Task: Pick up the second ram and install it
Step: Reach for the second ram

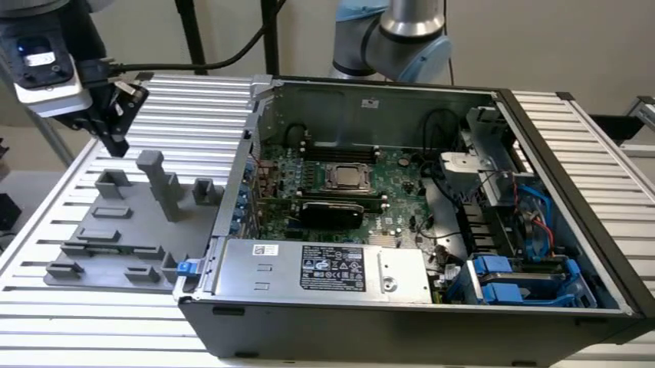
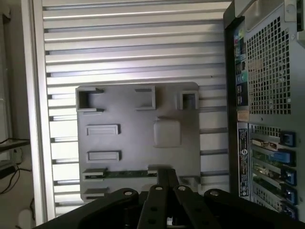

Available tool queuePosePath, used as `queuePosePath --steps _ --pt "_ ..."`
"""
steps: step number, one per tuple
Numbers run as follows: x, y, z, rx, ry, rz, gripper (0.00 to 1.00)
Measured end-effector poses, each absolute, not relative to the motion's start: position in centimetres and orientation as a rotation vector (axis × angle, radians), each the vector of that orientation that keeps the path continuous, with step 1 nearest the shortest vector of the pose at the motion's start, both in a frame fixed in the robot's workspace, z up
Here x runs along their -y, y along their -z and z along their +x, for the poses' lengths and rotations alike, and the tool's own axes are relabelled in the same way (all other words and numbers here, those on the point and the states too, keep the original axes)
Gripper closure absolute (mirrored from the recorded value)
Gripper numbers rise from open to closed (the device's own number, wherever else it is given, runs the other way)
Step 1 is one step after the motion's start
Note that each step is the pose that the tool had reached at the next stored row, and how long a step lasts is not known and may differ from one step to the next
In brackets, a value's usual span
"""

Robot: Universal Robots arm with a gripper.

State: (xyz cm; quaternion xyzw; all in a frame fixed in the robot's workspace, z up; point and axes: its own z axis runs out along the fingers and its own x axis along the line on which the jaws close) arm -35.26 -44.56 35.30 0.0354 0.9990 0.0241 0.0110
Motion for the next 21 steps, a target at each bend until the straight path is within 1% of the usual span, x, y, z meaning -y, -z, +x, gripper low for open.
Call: queuePosePath --steps 9,16,21 --pt "45.1 -34.1 -39.1 -3.117 -0.075 0.11 1.0" --pt "46.6 -33.8 -40.0 -3.117 -0.075 0.11 1.0" --pt "46.7 -33.8 -40.0 -3.117 -0.074 0.11 1.0"
